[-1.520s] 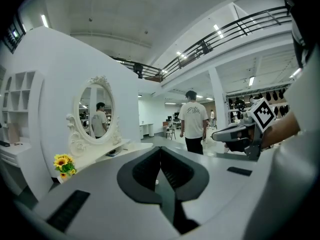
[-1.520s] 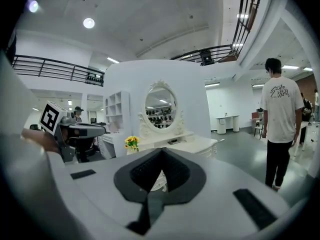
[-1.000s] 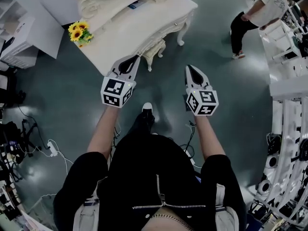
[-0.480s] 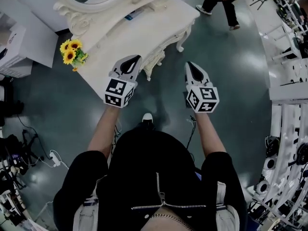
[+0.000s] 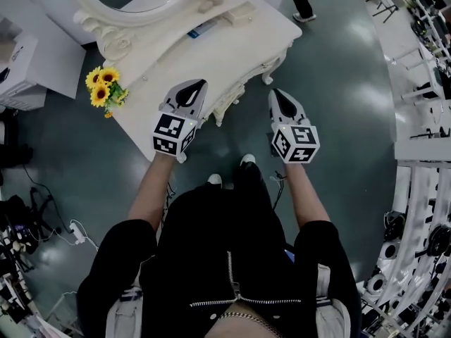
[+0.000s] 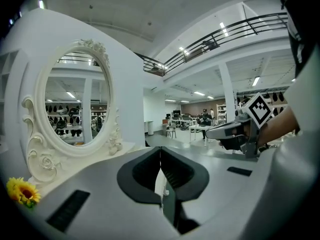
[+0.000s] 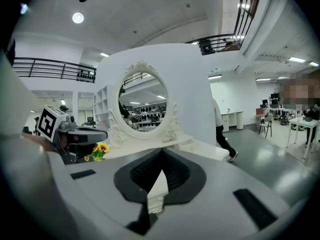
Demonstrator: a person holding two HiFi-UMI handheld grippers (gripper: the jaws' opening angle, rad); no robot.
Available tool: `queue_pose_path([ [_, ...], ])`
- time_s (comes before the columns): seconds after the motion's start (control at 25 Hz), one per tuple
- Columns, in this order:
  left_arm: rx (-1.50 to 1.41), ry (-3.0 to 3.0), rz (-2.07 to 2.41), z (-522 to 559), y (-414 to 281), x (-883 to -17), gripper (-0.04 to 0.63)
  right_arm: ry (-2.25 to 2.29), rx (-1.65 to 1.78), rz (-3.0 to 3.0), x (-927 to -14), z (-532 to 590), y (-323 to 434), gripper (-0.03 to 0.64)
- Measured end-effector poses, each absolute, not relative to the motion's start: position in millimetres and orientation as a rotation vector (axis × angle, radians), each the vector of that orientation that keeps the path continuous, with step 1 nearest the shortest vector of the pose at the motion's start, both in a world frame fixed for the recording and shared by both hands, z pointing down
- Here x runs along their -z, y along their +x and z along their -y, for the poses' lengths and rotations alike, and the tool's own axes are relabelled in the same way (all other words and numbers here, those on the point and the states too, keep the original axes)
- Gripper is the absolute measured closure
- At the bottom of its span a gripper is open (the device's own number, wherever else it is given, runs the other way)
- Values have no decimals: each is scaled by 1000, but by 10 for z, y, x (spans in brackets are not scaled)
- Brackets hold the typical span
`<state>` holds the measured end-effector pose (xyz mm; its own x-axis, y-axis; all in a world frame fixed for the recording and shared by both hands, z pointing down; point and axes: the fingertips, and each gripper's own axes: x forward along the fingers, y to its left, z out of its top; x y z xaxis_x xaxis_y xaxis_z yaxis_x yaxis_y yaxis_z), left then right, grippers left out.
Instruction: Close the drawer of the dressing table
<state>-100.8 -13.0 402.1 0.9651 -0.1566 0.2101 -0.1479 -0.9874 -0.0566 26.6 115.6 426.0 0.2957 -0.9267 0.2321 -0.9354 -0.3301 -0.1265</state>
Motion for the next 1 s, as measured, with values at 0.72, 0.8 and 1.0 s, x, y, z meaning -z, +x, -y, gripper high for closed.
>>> queue_pose_path([
  [0.72, 388, -2988, -940, 1399, -41, -3942, 574, 2015, -379, 2256, -4161, 901, 1810, 611],
  [0.8, 388, -2969, -1009, 1483, 59, -3928, 574, 1961, -381, 2299, -4158, 1086, 1928, 611],
  [1.0, 384, -2924, -1149, 1625, 197, -3918, 574, 1852, -380, 2388, -4187, 1429, 2095, 611],
])
